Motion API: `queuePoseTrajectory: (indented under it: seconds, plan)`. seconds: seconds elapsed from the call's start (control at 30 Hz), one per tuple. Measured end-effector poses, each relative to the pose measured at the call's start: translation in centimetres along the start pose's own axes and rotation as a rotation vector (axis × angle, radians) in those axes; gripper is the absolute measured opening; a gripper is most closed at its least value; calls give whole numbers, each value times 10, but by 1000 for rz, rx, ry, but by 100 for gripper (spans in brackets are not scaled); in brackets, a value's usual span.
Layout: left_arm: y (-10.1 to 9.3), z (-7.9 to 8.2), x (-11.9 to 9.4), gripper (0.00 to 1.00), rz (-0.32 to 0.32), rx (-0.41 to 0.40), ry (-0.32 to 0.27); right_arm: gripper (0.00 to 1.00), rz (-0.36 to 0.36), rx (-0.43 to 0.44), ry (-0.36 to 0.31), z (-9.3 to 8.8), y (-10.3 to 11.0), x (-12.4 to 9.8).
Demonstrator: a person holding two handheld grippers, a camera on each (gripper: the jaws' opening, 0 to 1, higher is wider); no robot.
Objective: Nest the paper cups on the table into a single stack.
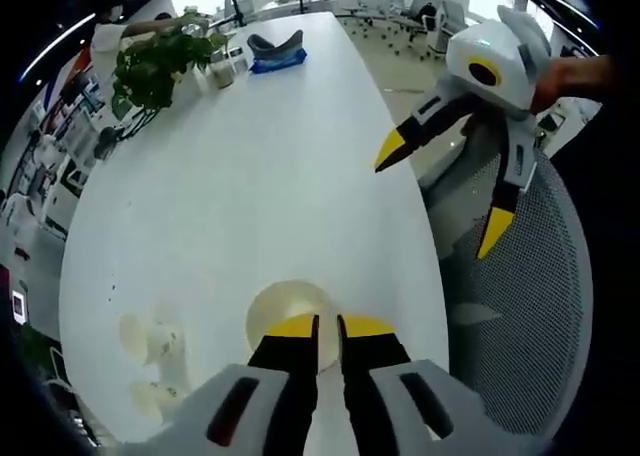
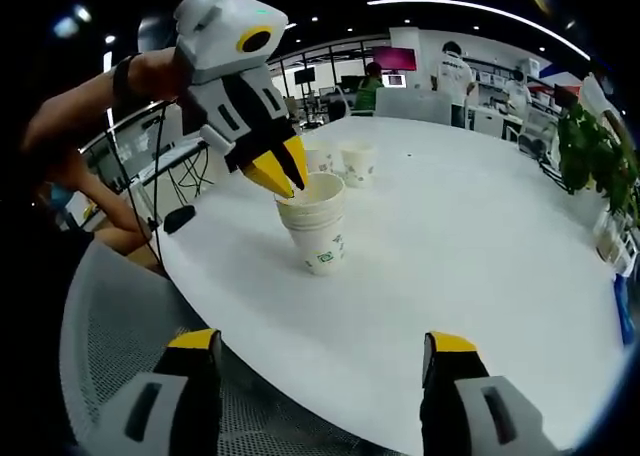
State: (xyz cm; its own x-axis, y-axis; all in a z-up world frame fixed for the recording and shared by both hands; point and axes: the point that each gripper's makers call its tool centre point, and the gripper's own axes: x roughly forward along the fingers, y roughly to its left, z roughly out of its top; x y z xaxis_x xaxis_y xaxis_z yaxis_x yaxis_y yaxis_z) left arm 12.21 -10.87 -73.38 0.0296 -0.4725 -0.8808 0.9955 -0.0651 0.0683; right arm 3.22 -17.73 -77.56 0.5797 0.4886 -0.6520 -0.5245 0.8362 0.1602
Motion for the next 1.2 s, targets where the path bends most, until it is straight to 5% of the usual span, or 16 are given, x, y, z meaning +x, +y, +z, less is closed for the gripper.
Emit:
queuePoseTrajectory:
  seconds: [0.4,0.87,1.2]
  plan:
    - [35,-12,-34,22,86,-40,-69,83,4,0,8,0,1,0]
    - [107,-77,-49,40,278,-173,-40,83,7,13,18,-2,1,1]
    - [144,-108,-47,43,310,-266,-27,83,5,27,23,-2,1,0]
